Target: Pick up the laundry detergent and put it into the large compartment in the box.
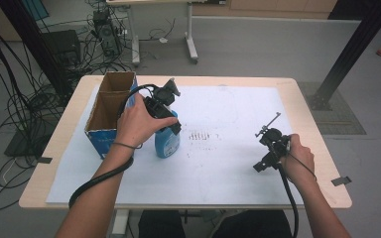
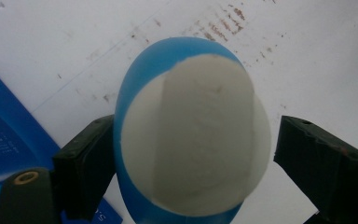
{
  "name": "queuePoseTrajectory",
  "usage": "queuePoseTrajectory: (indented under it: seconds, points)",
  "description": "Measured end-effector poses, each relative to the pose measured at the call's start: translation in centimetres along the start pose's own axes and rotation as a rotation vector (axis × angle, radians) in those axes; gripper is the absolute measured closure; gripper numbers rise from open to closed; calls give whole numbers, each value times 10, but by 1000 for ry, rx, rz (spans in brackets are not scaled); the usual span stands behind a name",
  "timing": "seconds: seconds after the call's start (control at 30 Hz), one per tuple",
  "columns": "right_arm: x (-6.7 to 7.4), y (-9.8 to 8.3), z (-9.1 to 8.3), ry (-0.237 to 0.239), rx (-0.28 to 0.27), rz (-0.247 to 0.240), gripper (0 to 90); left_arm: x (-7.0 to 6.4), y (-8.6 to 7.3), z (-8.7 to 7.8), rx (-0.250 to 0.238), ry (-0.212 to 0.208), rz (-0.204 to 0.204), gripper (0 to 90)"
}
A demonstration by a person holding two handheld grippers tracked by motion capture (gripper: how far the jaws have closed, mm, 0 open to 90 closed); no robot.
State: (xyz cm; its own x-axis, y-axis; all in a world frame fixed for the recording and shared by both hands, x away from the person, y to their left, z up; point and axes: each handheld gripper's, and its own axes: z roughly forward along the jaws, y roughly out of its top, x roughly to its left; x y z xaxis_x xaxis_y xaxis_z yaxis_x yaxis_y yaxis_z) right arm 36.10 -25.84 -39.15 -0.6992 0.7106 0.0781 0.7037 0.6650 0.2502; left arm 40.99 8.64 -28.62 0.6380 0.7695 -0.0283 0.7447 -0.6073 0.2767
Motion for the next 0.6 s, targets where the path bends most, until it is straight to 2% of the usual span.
queuePoseTrajectory:
  seconds: [0.6]
  points:
    - [-1,1,0,2,1,-1,33,0,1,1,11,8,-9,263]
